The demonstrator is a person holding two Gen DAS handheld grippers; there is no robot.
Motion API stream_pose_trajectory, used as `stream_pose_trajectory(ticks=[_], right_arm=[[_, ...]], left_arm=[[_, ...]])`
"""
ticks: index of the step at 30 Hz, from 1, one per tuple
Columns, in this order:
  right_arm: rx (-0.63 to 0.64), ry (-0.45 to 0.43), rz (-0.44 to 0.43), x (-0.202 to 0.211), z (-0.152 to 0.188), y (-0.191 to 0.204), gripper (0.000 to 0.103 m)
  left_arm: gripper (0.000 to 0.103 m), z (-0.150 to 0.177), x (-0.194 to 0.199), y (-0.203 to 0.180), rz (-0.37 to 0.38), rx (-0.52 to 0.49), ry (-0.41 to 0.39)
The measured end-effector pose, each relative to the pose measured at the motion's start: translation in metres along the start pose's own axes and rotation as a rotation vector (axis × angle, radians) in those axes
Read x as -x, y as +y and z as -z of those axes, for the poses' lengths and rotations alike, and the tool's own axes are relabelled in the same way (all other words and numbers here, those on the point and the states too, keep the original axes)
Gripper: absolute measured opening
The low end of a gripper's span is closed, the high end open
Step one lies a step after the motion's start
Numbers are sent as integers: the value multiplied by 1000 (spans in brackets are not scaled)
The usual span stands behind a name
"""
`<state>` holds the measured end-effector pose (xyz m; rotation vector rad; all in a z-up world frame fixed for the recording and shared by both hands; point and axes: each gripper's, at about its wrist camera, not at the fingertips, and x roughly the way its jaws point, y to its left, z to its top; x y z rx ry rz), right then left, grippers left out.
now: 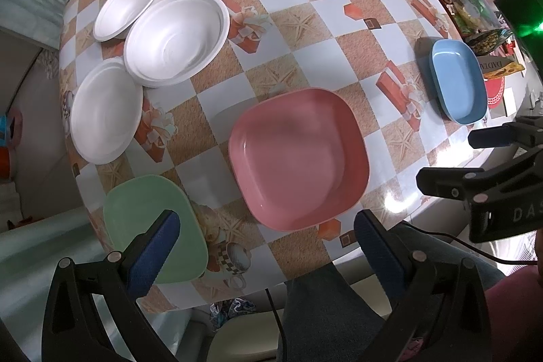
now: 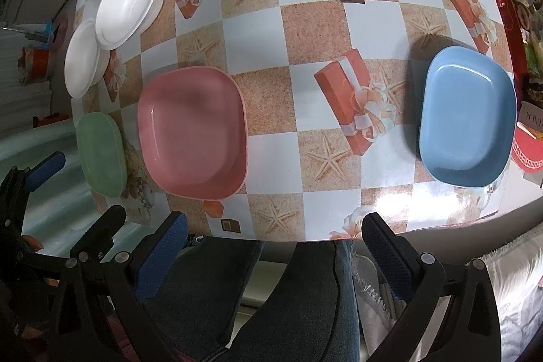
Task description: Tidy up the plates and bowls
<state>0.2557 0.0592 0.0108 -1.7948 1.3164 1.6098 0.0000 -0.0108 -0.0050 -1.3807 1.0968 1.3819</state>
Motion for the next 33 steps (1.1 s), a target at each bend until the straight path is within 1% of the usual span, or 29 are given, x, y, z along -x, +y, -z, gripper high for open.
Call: stream_pose_trajectory(ticks=[3,5,9,13,19,28,33], right_arm=[[2,6,-7,-1,0,0,103],[4,9,-14,-1,-1,0,103],[4,9,-13,-1,0,0,103],[9,21,-29,-1,-1,0,103],[11,32,-45,-1,-2,1,103],[9,22,-25,-2,-3,2,103],[8,25,-28,-2,-3,2,103]], left_arm=[[103,0,0,0,2,-2,5],[103,-1,-1,0,3,-3,21],[103,-1,-1,0,-1,0,24],[103,-3,-1,1,-32,5,30],[103,-3,-2,2,-31,6,31],[103,-2,-2,3,-9,5,25],[103,-2,-2,3,-12,5,29]])
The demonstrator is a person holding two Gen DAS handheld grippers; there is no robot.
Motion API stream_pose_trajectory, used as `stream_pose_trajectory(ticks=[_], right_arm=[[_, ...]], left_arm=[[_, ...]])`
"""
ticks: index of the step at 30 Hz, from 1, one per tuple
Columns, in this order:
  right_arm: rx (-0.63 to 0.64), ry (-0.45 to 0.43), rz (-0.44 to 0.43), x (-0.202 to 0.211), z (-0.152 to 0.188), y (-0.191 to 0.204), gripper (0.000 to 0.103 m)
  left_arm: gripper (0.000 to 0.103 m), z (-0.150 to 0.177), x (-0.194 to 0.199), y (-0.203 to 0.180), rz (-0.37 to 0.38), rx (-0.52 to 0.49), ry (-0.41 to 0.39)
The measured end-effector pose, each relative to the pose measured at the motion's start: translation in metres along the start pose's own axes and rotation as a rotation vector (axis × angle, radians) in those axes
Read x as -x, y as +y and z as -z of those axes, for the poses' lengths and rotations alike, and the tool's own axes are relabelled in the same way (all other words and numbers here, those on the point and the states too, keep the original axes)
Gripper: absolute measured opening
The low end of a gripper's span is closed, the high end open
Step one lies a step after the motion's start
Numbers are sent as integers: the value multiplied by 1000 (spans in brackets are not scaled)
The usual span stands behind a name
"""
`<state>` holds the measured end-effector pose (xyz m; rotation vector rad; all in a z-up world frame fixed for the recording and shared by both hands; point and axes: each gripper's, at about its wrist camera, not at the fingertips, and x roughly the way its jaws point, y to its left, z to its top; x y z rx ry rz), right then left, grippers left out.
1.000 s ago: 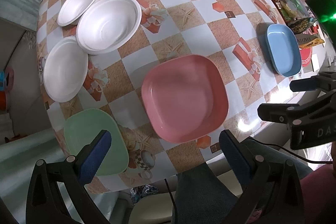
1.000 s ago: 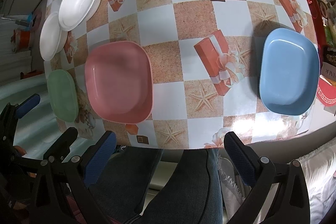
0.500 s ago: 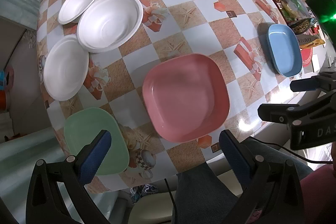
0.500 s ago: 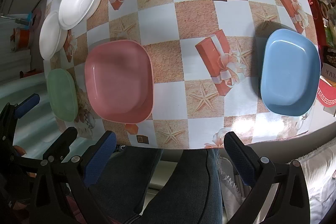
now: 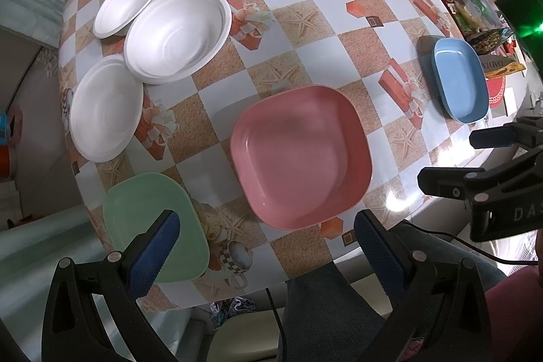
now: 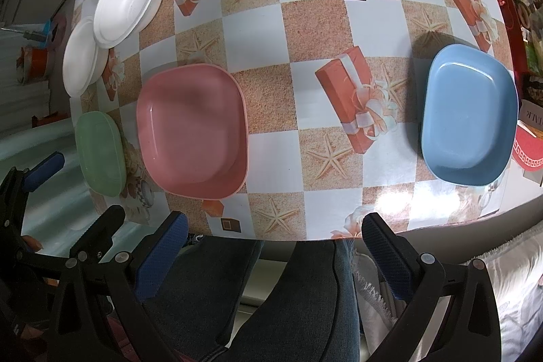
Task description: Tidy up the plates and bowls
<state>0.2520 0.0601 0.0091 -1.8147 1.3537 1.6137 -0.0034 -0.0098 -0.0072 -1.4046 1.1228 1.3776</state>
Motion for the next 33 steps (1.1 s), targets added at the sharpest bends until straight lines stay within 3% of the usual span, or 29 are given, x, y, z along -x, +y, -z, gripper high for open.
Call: stream_pose_trajectory(ticks=[13,20,33], right_arm=[[-16,48,4,-9,-1,2,103],[5,1,-13,-19,-2,3,103],[-65,-6,55,-68,-21,5,103]], left_arm=[[103,2,-8,6,37,21,63],[103,3,-17,14,23,54,58],[103,8,-52,46,-93,139,97]])
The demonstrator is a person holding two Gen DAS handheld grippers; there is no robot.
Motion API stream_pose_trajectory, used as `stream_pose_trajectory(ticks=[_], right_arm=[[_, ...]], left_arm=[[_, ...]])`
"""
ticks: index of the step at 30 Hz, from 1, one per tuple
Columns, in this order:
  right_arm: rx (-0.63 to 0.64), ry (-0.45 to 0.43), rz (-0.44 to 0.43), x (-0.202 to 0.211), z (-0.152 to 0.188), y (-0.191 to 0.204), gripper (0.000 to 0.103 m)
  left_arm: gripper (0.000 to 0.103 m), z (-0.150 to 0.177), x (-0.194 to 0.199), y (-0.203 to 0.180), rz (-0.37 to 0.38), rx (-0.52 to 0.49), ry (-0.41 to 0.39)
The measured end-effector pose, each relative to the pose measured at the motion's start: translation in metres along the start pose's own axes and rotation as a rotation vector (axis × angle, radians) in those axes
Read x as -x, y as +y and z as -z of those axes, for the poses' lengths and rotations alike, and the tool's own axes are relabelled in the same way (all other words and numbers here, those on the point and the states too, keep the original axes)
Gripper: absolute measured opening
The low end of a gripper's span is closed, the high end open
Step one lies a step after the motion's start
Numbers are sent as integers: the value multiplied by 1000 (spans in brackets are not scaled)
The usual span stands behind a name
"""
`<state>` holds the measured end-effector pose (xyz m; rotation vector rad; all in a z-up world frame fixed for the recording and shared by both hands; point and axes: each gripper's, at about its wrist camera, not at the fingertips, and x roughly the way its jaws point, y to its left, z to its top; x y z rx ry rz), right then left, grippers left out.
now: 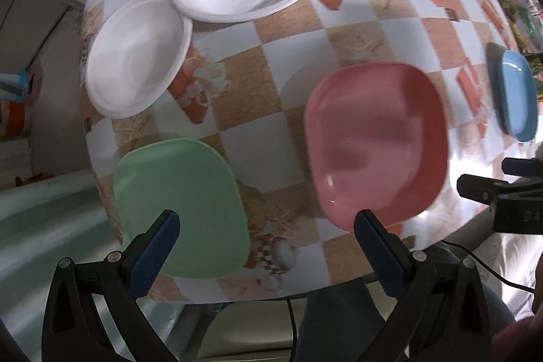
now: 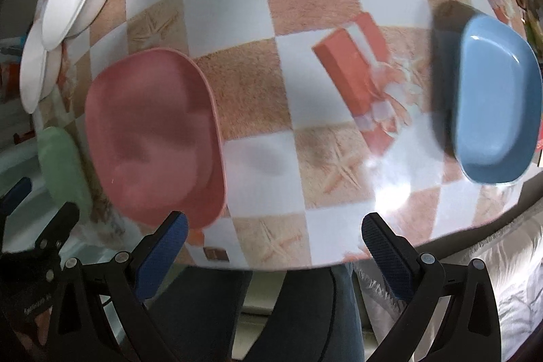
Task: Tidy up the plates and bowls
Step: 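Move both tools toward the rim of the pink square plate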
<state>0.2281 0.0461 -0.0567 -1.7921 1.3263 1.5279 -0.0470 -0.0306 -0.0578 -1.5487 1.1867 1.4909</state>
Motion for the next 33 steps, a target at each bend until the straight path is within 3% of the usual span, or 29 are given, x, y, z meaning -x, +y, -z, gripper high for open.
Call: stream_pose_trajectory(ticks=[10,17,23,27,33], right_arm=[[66,-52,186,-36,-30,14,103],[-31,-31,169,-44,-29,-34,103],[-9,-23,145,-43,-28,-50,103],[39,-17,183,-35,-34,-35,103],[116,-30,194,-44,-33,-20,103]], left_arm=[[103,-7,-19,-9,-30,3,-12],[103,-19,-30,-35,-7,-3,-12],[103,-29,-45,-50,7,22,-3],[103,-37,-63,-48,59,83,24],[103,-43,-86,-41,64,126,55]])
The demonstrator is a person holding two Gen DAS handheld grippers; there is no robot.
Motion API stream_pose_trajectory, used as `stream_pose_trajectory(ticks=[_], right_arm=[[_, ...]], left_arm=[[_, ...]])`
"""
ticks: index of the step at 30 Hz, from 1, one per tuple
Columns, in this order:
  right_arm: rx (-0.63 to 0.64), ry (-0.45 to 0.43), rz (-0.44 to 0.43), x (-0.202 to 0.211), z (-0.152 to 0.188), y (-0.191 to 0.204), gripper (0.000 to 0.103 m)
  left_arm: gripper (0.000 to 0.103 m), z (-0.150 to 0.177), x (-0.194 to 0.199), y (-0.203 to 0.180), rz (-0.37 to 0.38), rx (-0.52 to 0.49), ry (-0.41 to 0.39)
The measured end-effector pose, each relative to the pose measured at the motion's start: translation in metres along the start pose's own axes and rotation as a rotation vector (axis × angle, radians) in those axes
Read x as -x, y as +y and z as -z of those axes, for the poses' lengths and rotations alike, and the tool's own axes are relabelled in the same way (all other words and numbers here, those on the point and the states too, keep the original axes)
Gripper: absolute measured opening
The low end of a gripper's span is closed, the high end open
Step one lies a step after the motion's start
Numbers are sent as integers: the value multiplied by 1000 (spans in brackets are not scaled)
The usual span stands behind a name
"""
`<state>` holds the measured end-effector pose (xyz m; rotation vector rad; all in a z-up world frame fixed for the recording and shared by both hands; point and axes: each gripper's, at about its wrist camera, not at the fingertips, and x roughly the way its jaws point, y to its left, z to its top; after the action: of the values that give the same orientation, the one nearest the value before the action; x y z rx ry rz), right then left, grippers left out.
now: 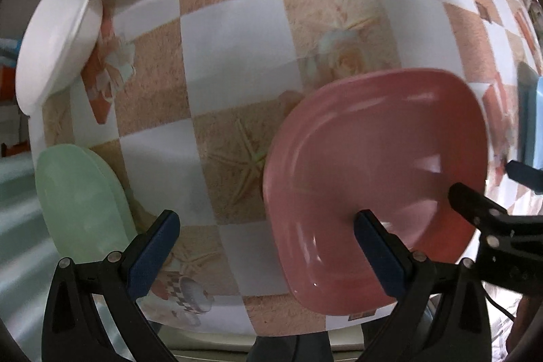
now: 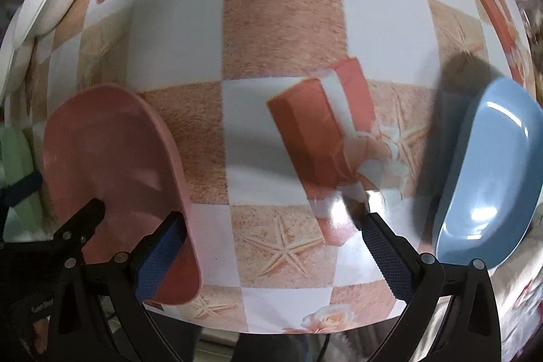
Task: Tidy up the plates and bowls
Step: 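Move both tools toward the rim of the pink square plate, then grasp the pink plate rim with both tools and lift it over the green plate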
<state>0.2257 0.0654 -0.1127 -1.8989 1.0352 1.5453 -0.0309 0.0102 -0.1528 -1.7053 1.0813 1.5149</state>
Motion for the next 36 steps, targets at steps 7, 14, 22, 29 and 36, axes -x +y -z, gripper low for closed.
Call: stream_pose_trajectory(ticks=[7,14,22,29,36], right_arm=[[-7,38,1,-2,-12,6,103],[21,-35,-44,-1,-6,26,76],[34,12,-146,-4,-8,48,33],[3,94,-188,-15,0,53,33],[53,110,-196,-4,-19,67,33]], left_arm=[[103,-2,-5,9,29,44,-3],[79,-6,1,9,46,-23,-21],[38,1,-2,-11,74,-88,-8],[31,29,6,-23,40,-164,14],[31,50,12,4,54,-159,4]])
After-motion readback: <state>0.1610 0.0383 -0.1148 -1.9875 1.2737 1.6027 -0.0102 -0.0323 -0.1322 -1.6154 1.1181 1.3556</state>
